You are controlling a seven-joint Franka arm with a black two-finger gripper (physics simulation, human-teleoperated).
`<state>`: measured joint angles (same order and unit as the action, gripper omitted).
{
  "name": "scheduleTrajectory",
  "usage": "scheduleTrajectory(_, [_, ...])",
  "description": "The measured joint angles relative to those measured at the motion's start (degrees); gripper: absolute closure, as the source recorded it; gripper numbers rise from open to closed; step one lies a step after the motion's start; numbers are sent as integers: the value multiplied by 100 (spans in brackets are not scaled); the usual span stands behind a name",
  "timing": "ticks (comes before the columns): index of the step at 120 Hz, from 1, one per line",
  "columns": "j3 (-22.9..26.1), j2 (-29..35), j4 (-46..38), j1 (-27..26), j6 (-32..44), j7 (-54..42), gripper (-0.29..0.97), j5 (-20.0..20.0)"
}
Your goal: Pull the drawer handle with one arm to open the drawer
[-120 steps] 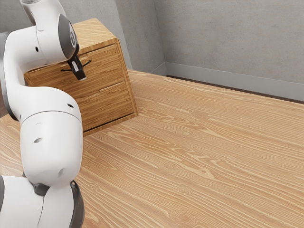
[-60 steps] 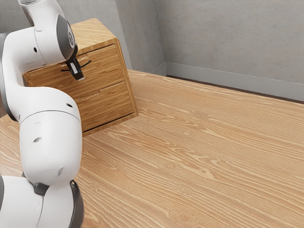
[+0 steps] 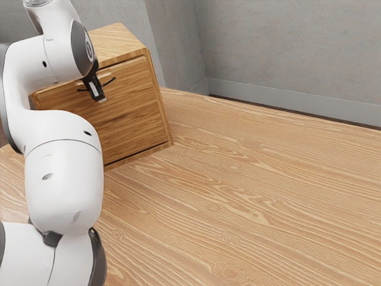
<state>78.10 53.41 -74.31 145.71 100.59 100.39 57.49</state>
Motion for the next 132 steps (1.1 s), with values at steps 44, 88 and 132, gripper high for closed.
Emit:
scheduleTrajectory(44, [-189,-3,-131,-265,29,-12,71,-79])
scheduleTrajectory(88, [-421,-2,-378,-687,53,-14,72,-99])
scheduleTrajectory(132, [-634,3,-746,-1021,56,-13,72,-171])
